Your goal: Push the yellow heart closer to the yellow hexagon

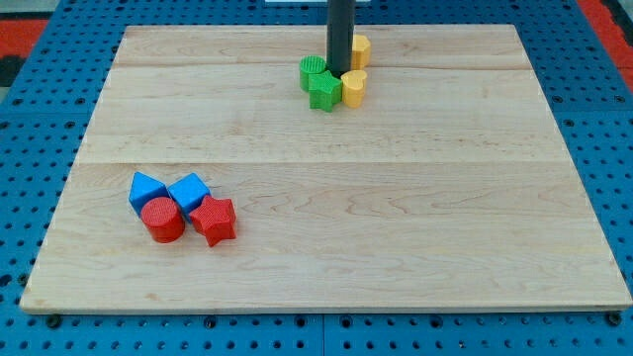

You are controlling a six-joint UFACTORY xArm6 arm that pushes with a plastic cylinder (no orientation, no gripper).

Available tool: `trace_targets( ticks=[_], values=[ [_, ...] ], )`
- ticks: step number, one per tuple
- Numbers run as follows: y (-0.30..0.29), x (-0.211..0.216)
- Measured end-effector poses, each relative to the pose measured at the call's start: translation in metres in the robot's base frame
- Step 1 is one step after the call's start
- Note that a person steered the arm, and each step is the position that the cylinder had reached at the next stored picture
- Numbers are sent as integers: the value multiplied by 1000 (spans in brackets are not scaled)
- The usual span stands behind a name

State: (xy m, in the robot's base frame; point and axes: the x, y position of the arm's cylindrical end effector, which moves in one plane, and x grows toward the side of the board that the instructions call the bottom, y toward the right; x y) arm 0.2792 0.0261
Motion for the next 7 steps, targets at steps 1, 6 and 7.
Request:
trace_targets(
  ticks=[1, 6, 7],
  values=[
    [-2, -20],
    [-8, 19],
    [42, 57]
  ],
)
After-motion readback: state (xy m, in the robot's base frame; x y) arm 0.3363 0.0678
